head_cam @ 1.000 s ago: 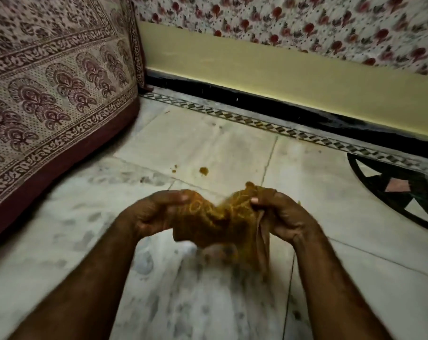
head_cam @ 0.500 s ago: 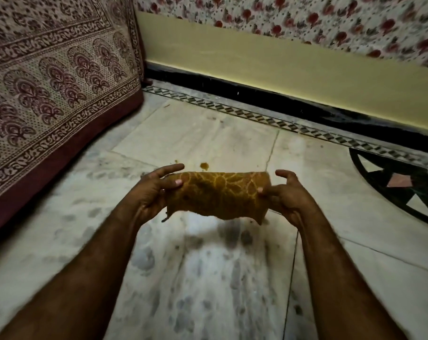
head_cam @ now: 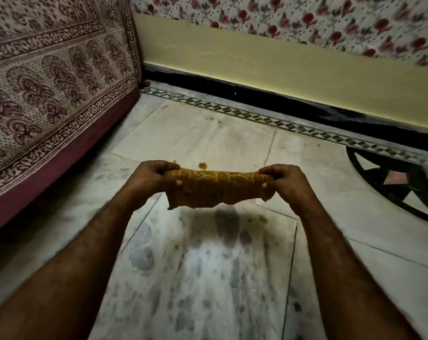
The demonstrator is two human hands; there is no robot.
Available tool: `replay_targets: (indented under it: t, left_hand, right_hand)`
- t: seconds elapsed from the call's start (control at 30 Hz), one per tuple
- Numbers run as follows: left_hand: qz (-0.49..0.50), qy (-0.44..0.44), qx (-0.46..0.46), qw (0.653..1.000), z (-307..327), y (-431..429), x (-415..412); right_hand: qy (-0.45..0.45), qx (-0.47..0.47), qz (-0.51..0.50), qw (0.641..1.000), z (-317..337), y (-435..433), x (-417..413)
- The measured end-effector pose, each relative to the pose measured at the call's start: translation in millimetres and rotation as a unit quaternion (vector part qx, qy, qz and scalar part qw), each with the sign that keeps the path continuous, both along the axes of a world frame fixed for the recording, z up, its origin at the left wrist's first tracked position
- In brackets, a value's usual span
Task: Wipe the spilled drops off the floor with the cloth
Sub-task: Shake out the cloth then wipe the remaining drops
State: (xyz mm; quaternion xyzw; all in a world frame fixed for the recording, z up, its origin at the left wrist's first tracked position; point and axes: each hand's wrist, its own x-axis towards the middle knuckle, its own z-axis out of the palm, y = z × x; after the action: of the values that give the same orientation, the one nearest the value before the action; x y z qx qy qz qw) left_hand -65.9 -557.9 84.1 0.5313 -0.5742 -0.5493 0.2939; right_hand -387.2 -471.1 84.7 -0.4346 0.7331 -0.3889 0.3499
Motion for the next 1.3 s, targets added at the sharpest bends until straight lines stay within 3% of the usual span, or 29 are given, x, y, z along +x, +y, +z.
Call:
replay_targets:
  t: [0.17, 0.33, 0.5, 0.6, 0.67, 0.73, 0.8, 0.87, 1.07, 1.3]
  left_hand:
    - [0.016, -0.057, -0.078, 0.995, 4, -1, -6]
    - [0.002, -0.211, -0.189, 0.959, 10, 0, -10]
    - [-0.15, -0.211, -0.179, 0.949, 19, 9, -15]
    - [-0.277, -0.272, -0.207, 0.898, 20, 19, -33]
    - [-0.359, -0.311, -0.172, 0.863, 18, 28, -50]
    - [-0.425, -0.298, -0.058, 0.853, 16, 37, -62]
    - [-0.445, -0.3, 0.018, 0.843, 14, 45, -70]
    - [-0.434, -0.319, 0.011, 0.842, 13, 47, -71]
    - [-0.285, -0.135, 0.149, 0.937, 10, 43, -64]
    - [-0.17, 0.048, 0.189, 0.966, 5, 29, -63]
  right_hand:
    - [0.093, 0.008, 0.035, 0.995, 5, -3, -4]
    - [0.059, -0.035, 0.043, 0.997, 9, -2, -10]
    - [-0.002, -0.081, -0.051, 0.995, 5, -8, -11]
    - [0.007, -0.076, -0.068, 0.995, 3, -11, -10]
    - [0.014, -0.074, -0.064, 0.995, 3, -12, -9]
    - [0.013, -0.072, -0.06, 0.995, 3, -12, -8]
    - [0.006, -0.064, -0.05, 0.997, 2, -10, -7]
    - [-0.01, -0.059, -0.031, 0.998, 2, -8, -8]
    - [-0.102, -0.035, 0.069, 0.992, -1, 6, 0]
    - [-0.112, -0.013, 0.139, 0.984, -9, 18, 43]
